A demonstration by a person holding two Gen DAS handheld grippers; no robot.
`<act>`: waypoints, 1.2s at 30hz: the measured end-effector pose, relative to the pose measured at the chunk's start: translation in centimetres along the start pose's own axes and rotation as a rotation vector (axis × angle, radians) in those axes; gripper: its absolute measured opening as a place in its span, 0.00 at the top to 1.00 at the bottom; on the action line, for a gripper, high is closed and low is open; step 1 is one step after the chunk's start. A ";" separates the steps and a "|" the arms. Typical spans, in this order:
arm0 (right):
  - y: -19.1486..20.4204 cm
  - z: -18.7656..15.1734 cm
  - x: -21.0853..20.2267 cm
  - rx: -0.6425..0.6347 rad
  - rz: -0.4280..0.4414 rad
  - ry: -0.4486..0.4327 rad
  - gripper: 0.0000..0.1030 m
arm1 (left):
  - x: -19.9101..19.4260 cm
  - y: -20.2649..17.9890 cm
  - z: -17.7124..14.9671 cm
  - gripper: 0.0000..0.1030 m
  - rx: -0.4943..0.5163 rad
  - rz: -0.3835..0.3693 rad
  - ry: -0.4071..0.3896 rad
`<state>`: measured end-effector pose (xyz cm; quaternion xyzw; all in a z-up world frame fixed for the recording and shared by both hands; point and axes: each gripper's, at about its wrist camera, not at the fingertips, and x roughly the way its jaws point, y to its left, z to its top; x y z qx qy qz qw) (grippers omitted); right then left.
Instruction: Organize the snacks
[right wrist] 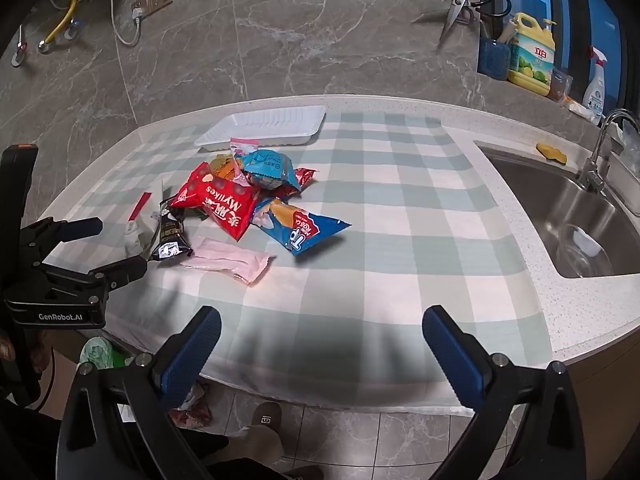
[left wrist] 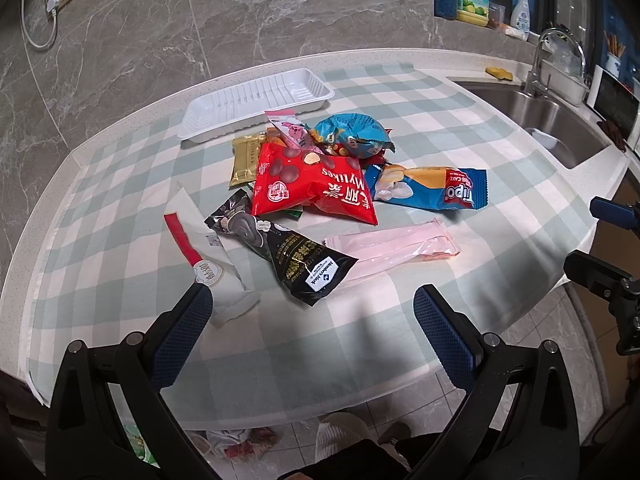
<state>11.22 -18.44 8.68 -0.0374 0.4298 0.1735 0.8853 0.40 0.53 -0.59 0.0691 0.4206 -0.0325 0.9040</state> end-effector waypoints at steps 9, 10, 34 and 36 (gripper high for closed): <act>0.0 0.1 0.1 0.000 0.000 0.001 0.00 | 0.1 -0.1 0.0 0.01 0.002 0.001 0.001; 0.0 0.1 0.1 -0.001 -0.001 0.002 0.00 | 0.1 -0.1 0.0 0.01 0.002 0.000 0.000; -0.6 0.3 0.3 -0.001 0.000 0.004 0.00 | 0.3 -0.7 0.1 0.01 0.001 0.002 0.003; -0.7 0.3 0.4 -0.002 0.000 0.005 0.00 | 0.3 -0.7 0.1 0.01 -0.001 0.002 0.002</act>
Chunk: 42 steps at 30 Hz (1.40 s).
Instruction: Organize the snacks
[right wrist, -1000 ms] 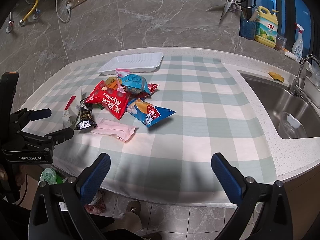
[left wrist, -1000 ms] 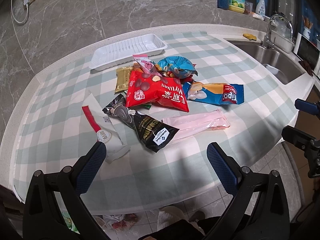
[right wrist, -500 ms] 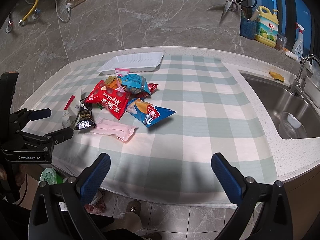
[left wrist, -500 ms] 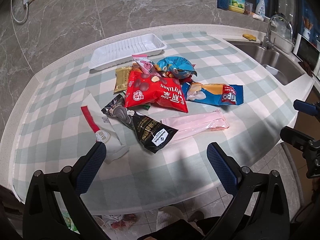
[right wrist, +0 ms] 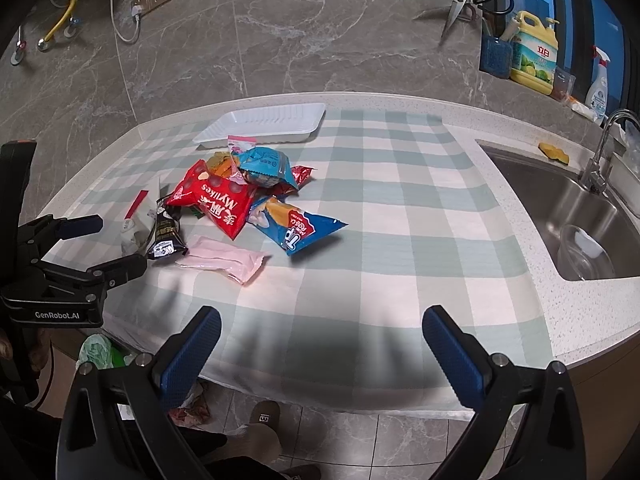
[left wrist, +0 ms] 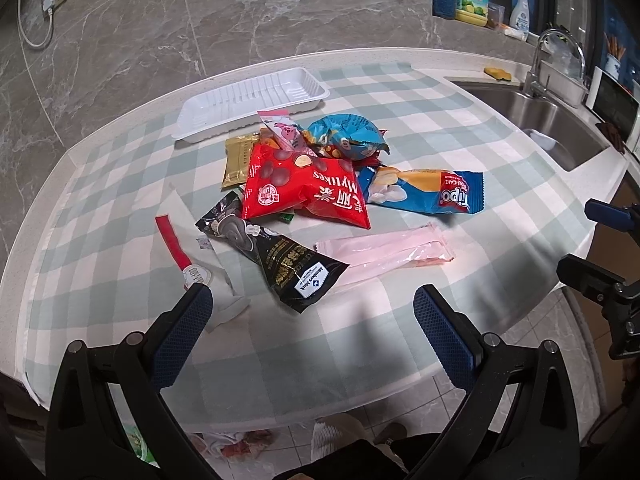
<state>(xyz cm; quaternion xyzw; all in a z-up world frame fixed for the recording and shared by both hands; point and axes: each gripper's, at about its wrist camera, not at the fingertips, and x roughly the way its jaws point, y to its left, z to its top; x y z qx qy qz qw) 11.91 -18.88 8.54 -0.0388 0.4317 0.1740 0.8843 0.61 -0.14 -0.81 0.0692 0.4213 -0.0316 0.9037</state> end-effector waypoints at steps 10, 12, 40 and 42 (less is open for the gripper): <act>-0.2 0.2 0.2 0.002 0.000 0.002 0.00 | 0.1 -0.5 0.1 0.01 0.003 0.001 0.003; -0.2 0.2 0.3 0.002 0.001 0.002 0.00 | 0.1 -0.4 0.1 0.01 0.002 0.000 0.004; 0.2 0.5 1.2 -0.012 0.009 0.010 0.00 | 0.8 -0.1 0.6 0.01 -0.029 0.007 0.027; 0.3 0.5 1.3 -0.011 0.009 0.011 0.00 | 0.9 -0.1 0.7 0.01 -0.031 0.008 0.028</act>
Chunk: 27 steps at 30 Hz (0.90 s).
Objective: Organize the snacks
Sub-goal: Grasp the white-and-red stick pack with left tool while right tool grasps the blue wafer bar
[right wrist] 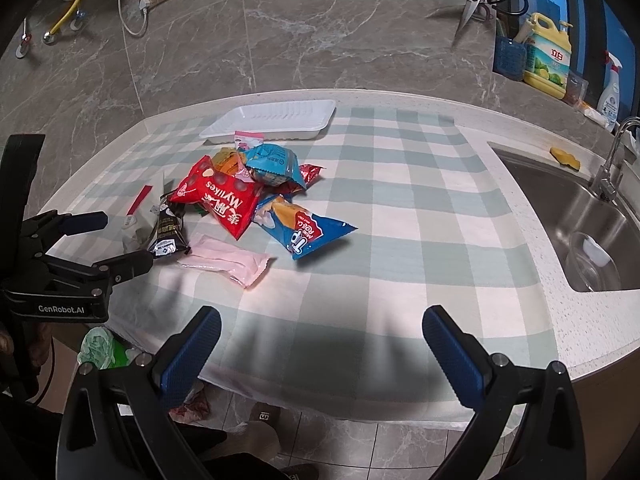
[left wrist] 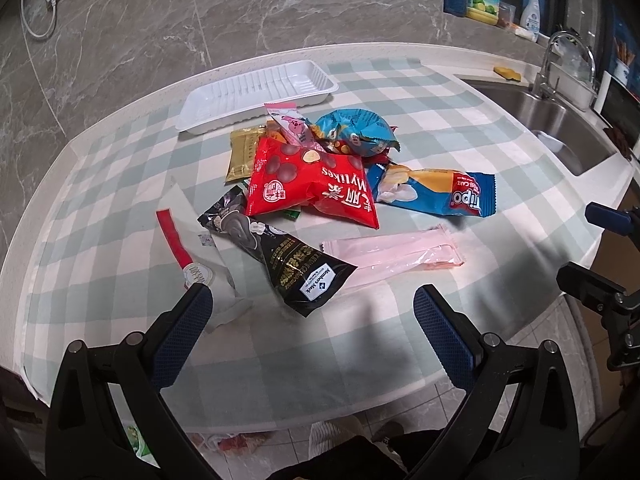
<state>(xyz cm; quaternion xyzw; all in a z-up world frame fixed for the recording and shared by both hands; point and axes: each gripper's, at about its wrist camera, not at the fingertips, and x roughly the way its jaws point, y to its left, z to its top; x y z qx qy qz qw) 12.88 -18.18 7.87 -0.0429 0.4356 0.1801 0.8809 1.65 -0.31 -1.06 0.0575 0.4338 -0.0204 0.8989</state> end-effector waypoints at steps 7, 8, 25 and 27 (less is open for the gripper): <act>0.3 0.3 0.2 -0.016 0.013 0.008 0.00 | 0.3 0.4 0.2 0.01 -0.017 0.005 0.015; 0.3 0.3 0.3 -0.018 0.014 0.010 0.00 | 0.4 0.5 0.2 0.01 -0.022 0.006 0.017; 2.2 3.6 3.1 -0.186 -0.007 0.012 0.00 | 3.3 6.3 2.9 0.01 -0.179 0.064 0.047; 2.4 4.1 3.7 -0.207 -0.011 0.014 0.00 | 3.9 7.7 3.4 0.01 -0.208 0.076 0.057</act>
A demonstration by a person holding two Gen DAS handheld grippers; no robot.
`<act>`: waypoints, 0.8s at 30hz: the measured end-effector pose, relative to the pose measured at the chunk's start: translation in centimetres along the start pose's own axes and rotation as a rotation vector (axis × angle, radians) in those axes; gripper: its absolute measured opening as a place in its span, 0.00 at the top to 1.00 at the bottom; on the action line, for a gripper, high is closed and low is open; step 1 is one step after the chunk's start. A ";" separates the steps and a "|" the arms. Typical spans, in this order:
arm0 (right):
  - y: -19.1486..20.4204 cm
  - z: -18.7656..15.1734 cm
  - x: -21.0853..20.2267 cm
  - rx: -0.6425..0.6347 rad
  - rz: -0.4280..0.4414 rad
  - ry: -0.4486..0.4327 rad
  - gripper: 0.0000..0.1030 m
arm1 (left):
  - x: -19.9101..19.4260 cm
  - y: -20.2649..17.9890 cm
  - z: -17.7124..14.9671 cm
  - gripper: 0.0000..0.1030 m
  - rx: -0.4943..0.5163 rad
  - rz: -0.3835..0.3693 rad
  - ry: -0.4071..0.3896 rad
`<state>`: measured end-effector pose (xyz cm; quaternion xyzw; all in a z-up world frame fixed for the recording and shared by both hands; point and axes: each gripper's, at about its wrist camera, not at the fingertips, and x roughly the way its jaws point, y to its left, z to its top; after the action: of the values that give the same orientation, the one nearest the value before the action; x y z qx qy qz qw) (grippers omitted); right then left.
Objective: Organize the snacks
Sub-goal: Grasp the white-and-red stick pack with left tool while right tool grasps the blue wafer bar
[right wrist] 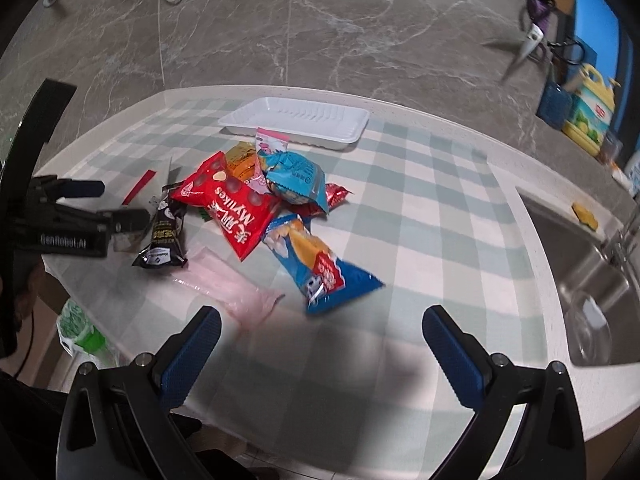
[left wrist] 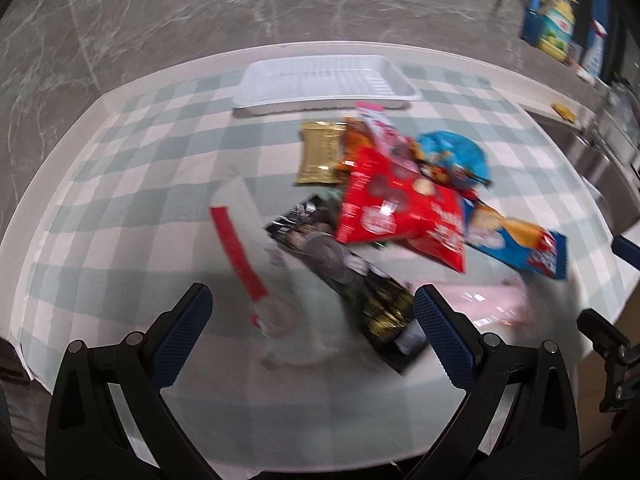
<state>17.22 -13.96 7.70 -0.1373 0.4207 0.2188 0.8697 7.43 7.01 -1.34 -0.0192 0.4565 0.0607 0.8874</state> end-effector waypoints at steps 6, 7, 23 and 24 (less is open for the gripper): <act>0.3 1.8 2.4 -0.062 -0.015 0.026 0.00 | 2.6 3.6 2.0 0.02 -0.077 0.032 0.048; 0.4 2.1 2.9 -0.069 -0.015 0.032 0.00 | 3.1 4.1 2.3 0.04 -0.086 0.030 0.057; 2.4 4.0 10.2 -0.165 0.113 0.225 0.62 | 9.2 7.6 3.4 0.45 -0.101 -0.062 0.198; 2.3 4.0 10.6 -0.159 0.120 0.244 0.68 | 9.4 7.4 3.5 0.47 -0.084 -0.058 0.200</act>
<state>24.59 -7.42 1.56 -0.2059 0.5119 0.2845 0.7839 14.77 15.50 -6.76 -0.0754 0.5392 0.0520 0.8372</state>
